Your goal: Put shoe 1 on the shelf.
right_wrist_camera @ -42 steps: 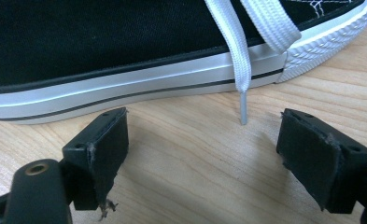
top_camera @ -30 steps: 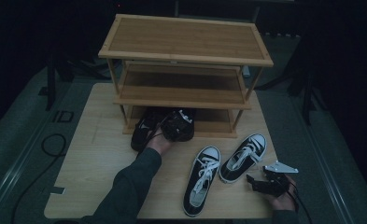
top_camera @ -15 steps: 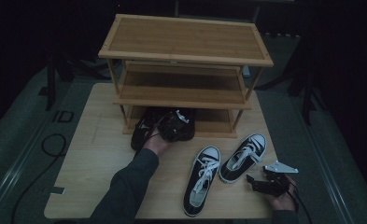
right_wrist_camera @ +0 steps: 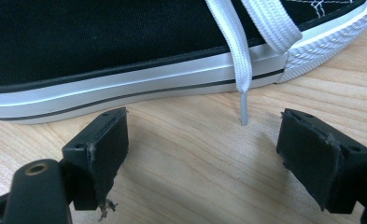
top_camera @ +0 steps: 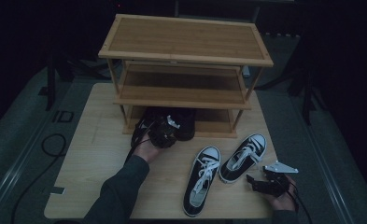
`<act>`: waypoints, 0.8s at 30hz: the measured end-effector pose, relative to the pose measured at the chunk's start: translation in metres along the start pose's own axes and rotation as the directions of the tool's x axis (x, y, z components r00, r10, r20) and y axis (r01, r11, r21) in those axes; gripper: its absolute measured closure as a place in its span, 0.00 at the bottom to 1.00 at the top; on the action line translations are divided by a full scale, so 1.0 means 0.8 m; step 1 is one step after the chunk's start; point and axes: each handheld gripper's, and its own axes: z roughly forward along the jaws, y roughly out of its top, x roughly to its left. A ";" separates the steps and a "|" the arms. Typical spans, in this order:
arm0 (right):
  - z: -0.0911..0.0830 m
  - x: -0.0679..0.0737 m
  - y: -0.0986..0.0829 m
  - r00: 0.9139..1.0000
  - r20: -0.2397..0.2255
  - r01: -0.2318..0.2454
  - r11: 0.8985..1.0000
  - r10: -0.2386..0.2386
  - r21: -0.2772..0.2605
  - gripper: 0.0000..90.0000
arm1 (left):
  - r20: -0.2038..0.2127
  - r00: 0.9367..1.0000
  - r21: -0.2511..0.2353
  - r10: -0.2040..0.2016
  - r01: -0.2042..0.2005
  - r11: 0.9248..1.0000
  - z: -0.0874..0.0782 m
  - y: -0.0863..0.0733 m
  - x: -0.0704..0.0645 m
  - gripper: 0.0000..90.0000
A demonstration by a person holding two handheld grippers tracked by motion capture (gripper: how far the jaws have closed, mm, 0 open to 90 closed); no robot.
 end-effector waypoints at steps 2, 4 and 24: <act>0.000 0.000 0.000 1.000 0.000 0.000 1.000 0.000 0.000 0.18 | 0.007 1.000 0.002 0.001 -0.001 1.000 -0.004 -0.006 0.001 0.97; 0.000 0.000 0.000 1.000 0.000 0.000 1.000 0.000 0.000 0.18 | 0.021 1.000 -0.003 -0.007 0.007 1.000 -0.009 -0.012 0.000 0.97; 0.000 0.000 0.000 1.000 0.000 0.000 1.000 0.000 0.000 0.18 | 0.000 0.999 0.002 -0.051 0.051 0.999 -0.040 -0.072 0.014 0.97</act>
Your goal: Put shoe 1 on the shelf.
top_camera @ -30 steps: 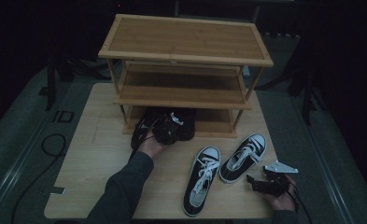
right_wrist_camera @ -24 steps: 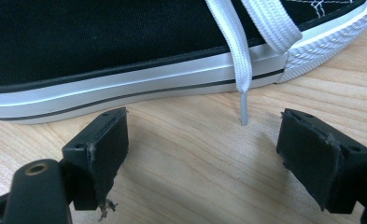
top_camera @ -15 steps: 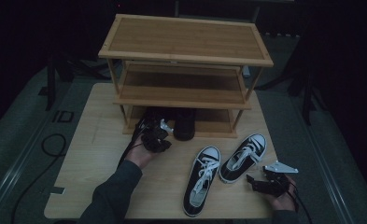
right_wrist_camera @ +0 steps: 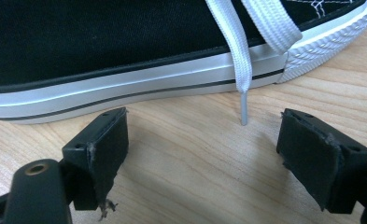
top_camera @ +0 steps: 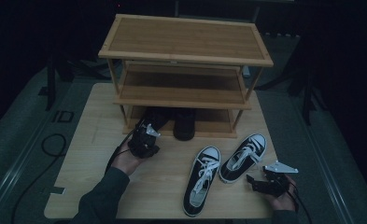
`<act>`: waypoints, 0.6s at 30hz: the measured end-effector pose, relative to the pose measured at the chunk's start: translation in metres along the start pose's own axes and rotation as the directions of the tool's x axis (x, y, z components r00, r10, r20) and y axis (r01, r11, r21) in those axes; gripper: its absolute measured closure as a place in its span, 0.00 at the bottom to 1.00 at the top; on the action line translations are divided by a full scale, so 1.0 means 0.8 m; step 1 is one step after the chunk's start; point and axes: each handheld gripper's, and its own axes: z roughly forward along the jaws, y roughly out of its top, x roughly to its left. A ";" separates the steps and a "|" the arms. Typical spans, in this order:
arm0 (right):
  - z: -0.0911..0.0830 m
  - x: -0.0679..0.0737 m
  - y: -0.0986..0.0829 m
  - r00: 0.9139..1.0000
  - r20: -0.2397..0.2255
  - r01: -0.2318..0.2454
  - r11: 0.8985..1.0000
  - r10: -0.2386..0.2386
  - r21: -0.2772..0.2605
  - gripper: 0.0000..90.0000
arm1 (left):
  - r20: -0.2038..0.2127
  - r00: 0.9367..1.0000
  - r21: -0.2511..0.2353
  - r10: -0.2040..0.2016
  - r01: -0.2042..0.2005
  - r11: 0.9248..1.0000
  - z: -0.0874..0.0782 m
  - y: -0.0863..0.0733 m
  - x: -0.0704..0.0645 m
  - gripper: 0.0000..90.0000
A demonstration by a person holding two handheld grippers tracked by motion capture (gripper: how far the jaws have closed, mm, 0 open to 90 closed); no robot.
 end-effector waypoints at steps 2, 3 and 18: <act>0.000 0.000 0.000 1.000 0.000 0.000 1.000 0.000 0.000 0.18 | -0.006 1.000 -0.002 -0.017 0.016 1.000 -0.002 -0.007 0.003 0.97; 0.000 0.000 0.000 1.000 0.000 0.000 1.000 0.000 0.000 0.18 | -0.010 1.000 -0.004 -0.021 0.021 1.000 -0.003 -0.011 0.005 0.97; 0.000 0.000 0.000 1.000 0.000 0.000 1.000 0.000 0.000 0.18 | -0.047 0.995 0.031 -0.084 0.086 0.996 -0.005 -0.052 0.028 0.97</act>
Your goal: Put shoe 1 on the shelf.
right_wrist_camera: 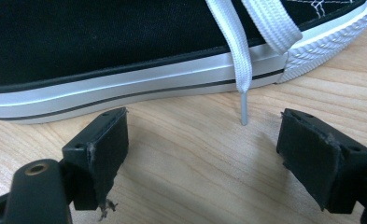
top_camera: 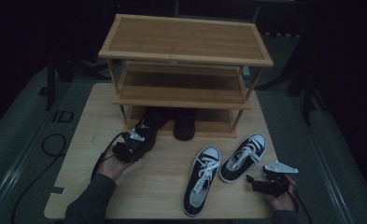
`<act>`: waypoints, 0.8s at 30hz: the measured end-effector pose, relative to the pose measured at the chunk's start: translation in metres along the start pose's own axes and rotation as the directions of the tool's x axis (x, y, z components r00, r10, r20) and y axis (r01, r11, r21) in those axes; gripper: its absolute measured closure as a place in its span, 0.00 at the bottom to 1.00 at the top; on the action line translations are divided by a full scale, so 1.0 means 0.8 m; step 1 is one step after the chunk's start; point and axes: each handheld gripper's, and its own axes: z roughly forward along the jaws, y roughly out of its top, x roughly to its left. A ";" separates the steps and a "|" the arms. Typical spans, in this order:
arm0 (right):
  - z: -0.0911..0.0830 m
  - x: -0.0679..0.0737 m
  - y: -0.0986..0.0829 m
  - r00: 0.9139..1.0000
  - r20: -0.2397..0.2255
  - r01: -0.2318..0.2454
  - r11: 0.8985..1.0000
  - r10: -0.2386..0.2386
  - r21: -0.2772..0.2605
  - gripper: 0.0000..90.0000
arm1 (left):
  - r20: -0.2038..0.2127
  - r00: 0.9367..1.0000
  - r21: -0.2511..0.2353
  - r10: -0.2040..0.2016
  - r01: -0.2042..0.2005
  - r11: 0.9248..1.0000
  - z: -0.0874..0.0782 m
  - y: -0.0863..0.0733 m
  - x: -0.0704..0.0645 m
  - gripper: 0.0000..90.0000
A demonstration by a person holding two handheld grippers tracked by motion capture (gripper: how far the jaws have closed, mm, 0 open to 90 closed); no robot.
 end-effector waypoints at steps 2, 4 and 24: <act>0.000 0.000 0.000 1.000 -0.001 0.000 1.000 0.000 0.000 0.18 | -0.010 1.000 0.011 0.001 -0.001 1.000 0.002 -0.003 0.004 0.97; 0.000 0.000 0.000 1.000 -0.001 0.000 1.000 0.000 0.001 0.18 | -0.008 1.000 0.020 -0.002 0.002 1.000 0.005 -0.007 0.007 0.97; 0.000 0.000 0.000 1.000 -0.001 0.001 1.000 -0.001 0.000 0.18 | -0.062 0.995 0.029 -0.074 0.076 0.997 0.024 0.003 0.023 0.98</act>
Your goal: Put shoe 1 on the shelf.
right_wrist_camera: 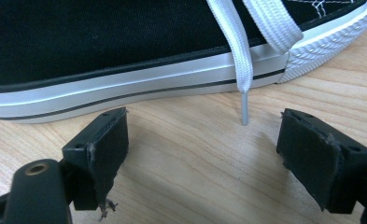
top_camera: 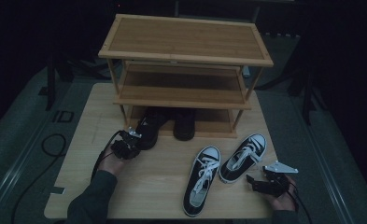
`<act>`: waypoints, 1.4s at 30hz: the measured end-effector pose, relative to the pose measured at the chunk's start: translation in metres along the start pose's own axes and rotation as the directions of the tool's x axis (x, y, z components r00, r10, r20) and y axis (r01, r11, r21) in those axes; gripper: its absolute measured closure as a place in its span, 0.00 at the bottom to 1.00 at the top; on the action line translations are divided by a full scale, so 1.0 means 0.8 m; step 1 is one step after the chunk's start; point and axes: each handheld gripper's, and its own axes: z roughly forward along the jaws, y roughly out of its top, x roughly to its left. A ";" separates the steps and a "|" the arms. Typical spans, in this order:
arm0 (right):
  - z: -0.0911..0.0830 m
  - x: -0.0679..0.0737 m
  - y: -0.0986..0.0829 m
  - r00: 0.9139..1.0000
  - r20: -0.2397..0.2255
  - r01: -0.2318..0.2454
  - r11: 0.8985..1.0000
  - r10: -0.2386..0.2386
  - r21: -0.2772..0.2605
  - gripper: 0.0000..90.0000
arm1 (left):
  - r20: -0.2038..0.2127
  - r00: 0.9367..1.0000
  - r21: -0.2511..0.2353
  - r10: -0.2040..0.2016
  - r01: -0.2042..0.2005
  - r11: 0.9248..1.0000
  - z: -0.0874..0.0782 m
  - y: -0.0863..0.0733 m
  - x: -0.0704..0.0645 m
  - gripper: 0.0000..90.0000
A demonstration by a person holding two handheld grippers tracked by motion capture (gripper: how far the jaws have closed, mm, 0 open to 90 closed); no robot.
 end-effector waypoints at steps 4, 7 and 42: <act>0.000 0.000 0.000 1.000 0.000 -0.001 1.000 0.001 0.000 0.18 | -0.008 1.000 -0.002 -0.011 0.011 1.000 0.005 0.011 0.007 0.98; 0.000 0.000 0.000 1.000 0.000 0.000 1.000 0.000 0.000 0.18 | -0.007 1.000 -0.003 -0.010 0.010 1.000 0.009 0.022 0.007 0.98; 0.000 0.000 0.000 1.000 -0.002 0.001 1.000 -0.001 0.001 0.18 | 0.048 0.997 -0.026 0.059 -0.058 0.998 0.024 0.082 -0.030 0.87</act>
